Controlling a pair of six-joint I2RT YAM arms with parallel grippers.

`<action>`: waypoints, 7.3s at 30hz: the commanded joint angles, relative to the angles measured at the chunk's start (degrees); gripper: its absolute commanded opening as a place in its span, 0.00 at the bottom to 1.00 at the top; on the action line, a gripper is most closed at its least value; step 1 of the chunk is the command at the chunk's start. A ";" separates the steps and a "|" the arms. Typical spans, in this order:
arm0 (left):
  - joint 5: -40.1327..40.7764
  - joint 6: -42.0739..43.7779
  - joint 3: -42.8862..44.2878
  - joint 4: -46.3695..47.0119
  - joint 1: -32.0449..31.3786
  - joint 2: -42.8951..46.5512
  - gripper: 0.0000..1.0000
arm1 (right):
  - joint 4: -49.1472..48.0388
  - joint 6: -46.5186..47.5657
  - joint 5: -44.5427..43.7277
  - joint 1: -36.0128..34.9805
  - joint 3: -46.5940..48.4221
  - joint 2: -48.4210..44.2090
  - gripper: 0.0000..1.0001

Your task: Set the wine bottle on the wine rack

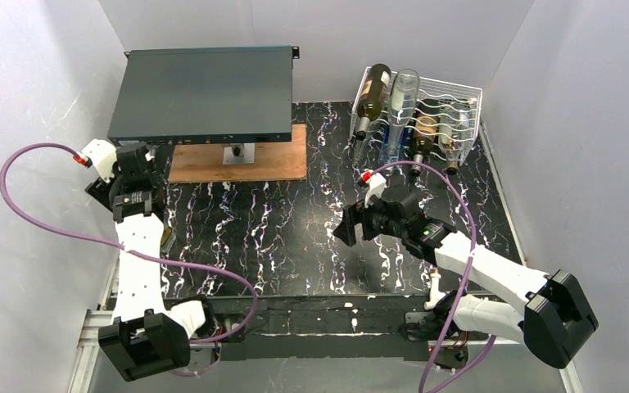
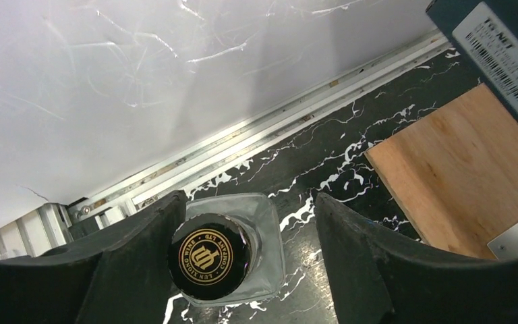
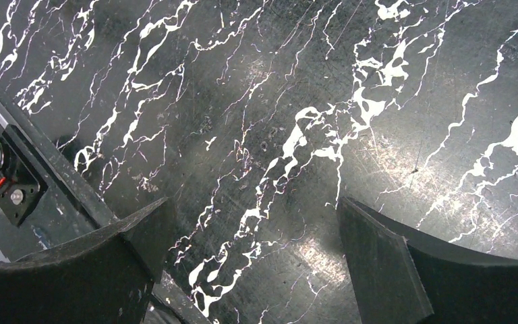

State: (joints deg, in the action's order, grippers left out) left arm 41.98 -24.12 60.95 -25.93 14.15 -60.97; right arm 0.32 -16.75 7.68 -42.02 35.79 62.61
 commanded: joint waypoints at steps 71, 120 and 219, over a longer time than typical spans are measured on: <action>-32.14 -72.34 -42.05 21.30 -54.93 2.64 0.98 | 13.52 -35.68 -21.68 0.19 -0.10 -0.98 0.98; -14.01 11.07 -13.40 -17.75 -54.80 41.73 0.98 | 38.90 -74.47 -40.09 -11.95 33.98 37.70 0.98; -15.79 11.99 -13.75 -17.48 -54.76 40.20 0.98 | 11.03 -21.95 -9.36 19.99 2.69 3.98 0.98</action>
State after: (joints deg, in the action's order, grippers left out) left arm 25.91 -12.82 47.55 -43.75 -40.47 -20.43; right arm 9.52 -44.49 -7.14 -22.09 34.61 68.03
